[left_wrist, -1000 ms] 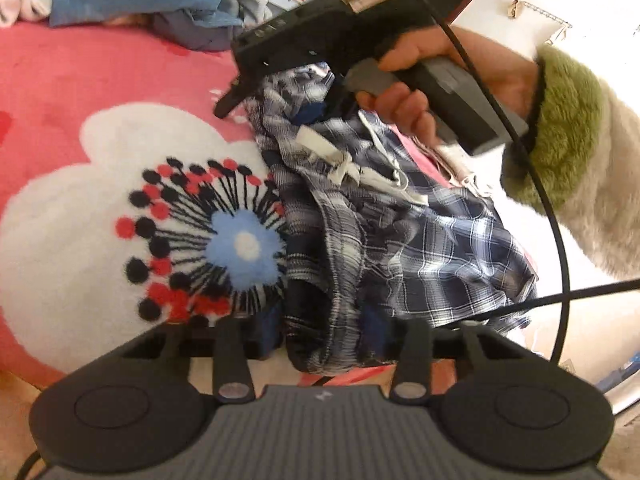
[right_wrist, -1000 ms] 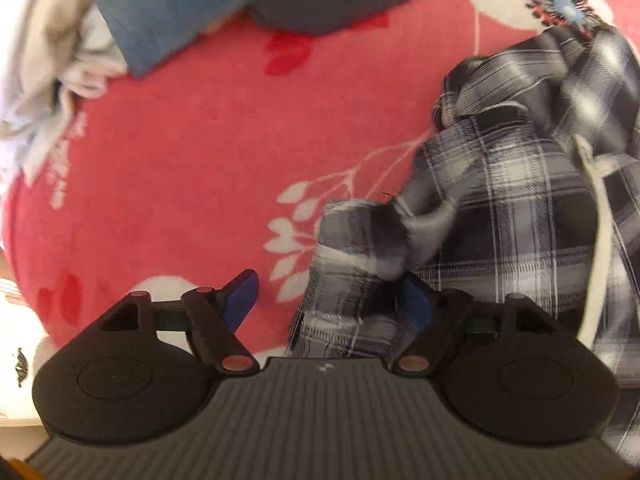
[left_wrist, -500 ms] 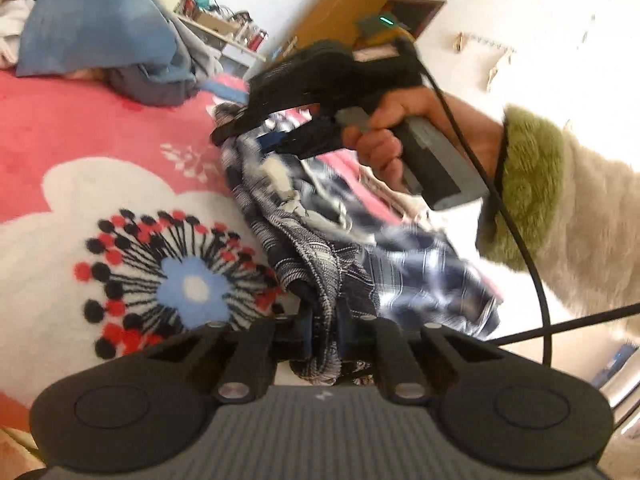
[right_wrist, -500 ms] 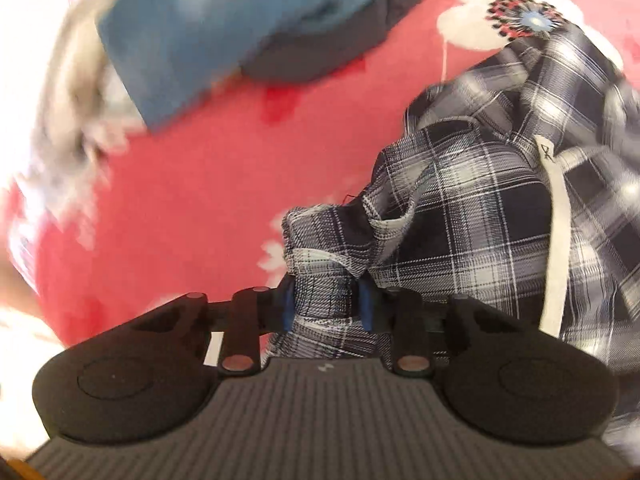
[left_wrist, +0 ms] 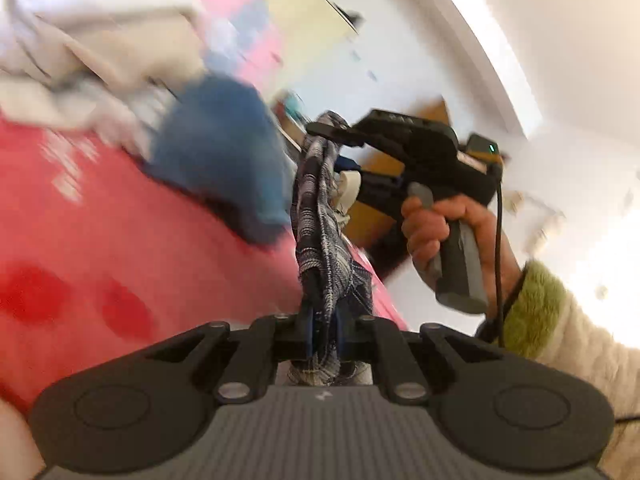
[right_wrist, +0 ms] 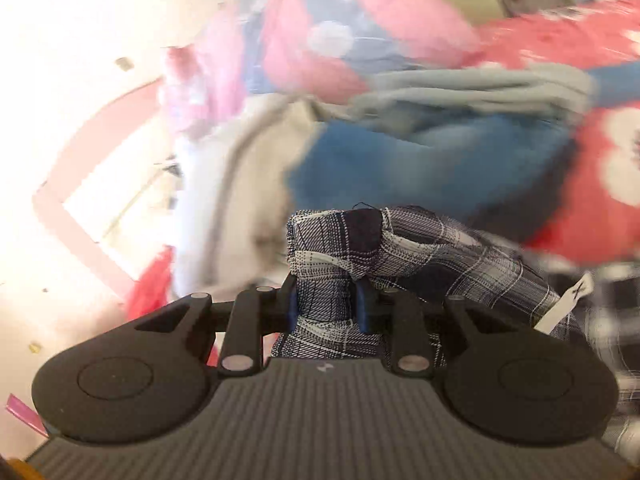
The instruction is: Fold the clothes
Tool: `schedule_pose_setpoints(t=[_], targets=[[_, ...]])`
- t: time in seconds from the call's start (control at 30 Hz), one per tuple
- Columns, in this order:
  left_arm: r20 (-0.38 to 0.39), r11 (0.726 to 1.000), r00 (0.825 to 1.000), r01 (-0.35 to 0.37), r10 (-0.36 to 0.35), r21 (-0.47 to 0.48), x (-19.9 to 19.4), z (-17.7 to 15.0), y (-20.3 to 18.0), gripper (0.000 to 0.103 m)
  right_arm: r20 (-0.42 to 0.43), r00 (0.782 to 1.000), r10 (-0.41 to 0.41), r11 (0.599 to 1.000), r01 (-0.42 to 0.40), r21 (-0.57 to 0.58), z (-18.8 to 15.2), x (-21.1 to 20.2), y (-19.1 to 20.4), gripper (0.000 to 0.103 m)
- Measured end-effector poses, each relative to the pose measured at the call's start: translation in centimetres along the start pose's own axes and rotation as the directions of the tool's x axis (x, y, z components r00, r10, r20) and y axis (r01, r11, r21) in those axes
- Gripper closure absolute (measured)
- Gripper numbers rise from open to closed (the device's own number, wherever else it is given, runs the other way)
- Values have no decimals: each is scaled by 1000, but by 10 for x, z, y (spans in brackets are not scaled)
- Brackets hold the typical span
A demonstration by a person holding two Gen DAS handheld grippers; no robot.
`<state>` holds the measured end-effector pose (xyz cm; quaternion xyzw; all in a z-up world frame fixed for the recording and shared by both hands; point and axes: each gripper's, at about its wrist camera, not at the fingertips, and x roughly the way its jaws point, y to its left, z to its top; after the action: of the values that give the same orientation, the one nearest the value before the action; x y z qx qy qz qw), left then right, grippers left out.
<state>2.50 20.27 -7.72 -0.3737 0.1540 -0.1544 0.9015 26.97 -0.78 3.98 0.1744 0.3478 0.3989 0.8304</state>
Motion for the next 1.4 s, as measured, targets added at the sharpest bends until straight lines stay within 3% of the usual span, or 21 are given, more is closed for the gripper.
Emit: schedule_pose_setpoints(t=[0.1, 0.23, 0.4, 0.5, 0.63, 0.7, 0.73, 0.77, 0.87, 1.0, 1.1, 1.27, 1.4], targets=[[64, 997, 996, -53, 57, -52, -19, 28, 22, 93, -36, 998, 60, 998, -61, -22, 8, 52, 28, 78], [50, 984, 989, -134, 140, -116, -37, 40, 53, 92, -116, 987, 111, 992, -117, -46, 10, 127, 64, 78], [11, 953, 971, -233, 239, -192, -55, 49, 90, 92, -273, 961, 46, 998, -55, -25, -19, 214, 70, 78], [-13, 938, 965, -258, 262, -231, -57, 48, 102, 92, -327, 945, -6, 1000, -1, -20, -33, 251, 63, 77], [-40, 922, 963, -267, 267, -279, -60, 46, 112, 89, -378, 924, -62, 997, 42, -60, -38, 281, 61, 64], [-54, 916, 964, -266, 262, -301, -62, 47, 114, 84, -396, 917, -54, 998, 41, -42, -32, 281, 61, 60], [-53, 913, 965, -262, 258, -312, -64, 48, 116, 76, -403, 914, -43, 999, 34, -28, -27, 278, 60, 51], [-47, 912, 966, -255, 254, -322, -65, 48, 118, 73, -399, 917, -31, 1000, 26, -17, -21, 271, 60, 42], [-25, 907, 969, -241, 248, -344, -70, 51, 125, 64, -364, 931, 11, 1000, -4, 22, 2, 240, 55, 30], [-39, 906, 969, -242, 244, -346, -71, 55, 127, 57, -313, 944, 104, 991, -72, 112, 32, 184, 39, 29], [-70, 908, 962, -272, 263, -320, -68, 54, 122, 51, -225, 958, 178, 971, -133, 199, 47, 116, 15, 29], [-131, 908, 938, -343, 320, -240, -55, 51, 110, 50, -13, 971, 239, 926, -224, 303, 28, -29, -24, 28], [-150, 913, 923, -377, 355, -154, -47, 49, 93, 49, 153, 978, 141, 919, -186, 349, -12, -148, -71, 28]])
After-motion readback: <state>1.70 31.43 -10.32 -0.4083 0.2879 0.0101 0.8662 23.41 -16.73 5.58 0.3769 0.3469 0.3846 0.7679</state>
